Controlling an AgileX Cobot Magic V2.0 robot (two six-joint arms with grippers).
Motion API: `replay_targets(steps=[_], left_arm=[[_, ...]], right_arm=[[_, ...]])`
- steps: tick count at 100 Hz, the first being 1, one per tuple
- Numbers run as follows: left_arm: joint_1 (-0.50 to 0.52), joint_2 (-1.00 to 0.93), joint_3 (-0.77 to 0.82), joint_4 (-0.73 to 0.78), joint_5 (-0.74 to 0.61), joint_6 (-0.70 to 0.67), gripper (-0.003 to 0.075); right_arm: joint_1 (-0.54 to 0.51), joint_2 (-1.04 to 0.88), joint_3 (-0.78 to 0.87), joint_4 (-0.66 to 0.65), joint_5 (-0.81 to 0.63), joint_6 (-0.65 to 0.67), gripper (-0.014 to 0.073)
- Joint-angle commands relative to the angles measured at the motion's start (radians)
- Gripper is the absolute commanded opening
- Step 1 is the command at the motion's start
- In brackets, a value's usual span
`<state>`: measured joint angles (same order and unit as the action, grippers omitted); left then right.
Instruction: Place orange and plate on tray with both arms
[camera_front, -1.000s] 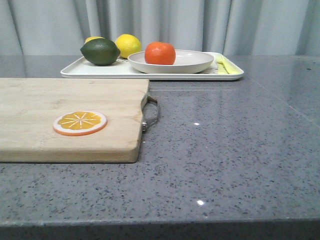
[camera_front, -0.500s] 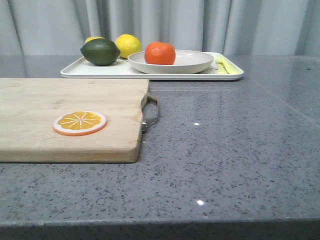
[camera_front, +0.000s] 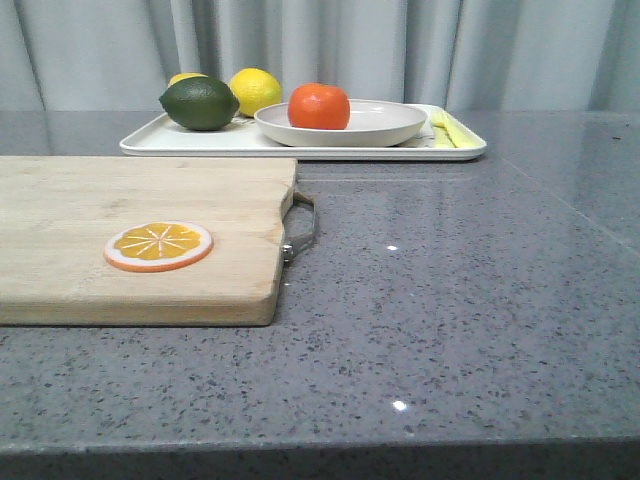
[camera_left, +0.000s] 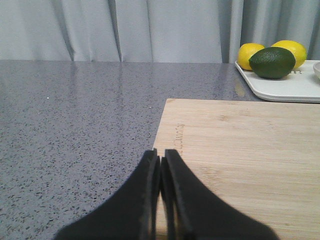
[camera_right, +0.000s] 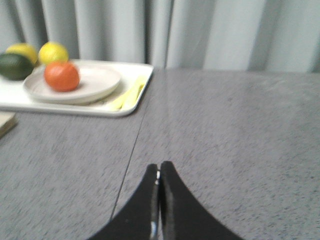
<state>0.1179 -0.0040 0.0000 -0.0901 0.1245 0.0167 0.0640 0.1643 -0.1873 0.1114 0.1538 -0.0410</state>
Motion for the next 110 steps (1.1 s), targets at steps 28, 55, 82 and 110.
replay_targets(steps=[28, 55, 82, 110], left_arm=[[0.000, -0.031, 0.023, 0.000, -0.077, -0.002, -0.0019], [0.000, -0.031, 0.023, 0.000, -0.077, -0.002, -0.0019], [0.000, -0.031, 0.023, 0.000, -0.077, -0.002, -0.0019], [0.000, -0.031, 0.023, 0.000, -0.077, -0.002, -0.0019]], right_arm=[[-0.092, -0.086, 0.102, -0.187, -0.210, 0.205, -0.0064], [-0.092, -0.196, 0.217, -0.187, -0.265, 0.205, -0.0064], [-0.093, -0.195, 0.215, -0.187, -0.264, 0.205, -0.0064], [-0.093, -0.195, 0.215, -0.187, -0.264, 0.205, -0.0064]])
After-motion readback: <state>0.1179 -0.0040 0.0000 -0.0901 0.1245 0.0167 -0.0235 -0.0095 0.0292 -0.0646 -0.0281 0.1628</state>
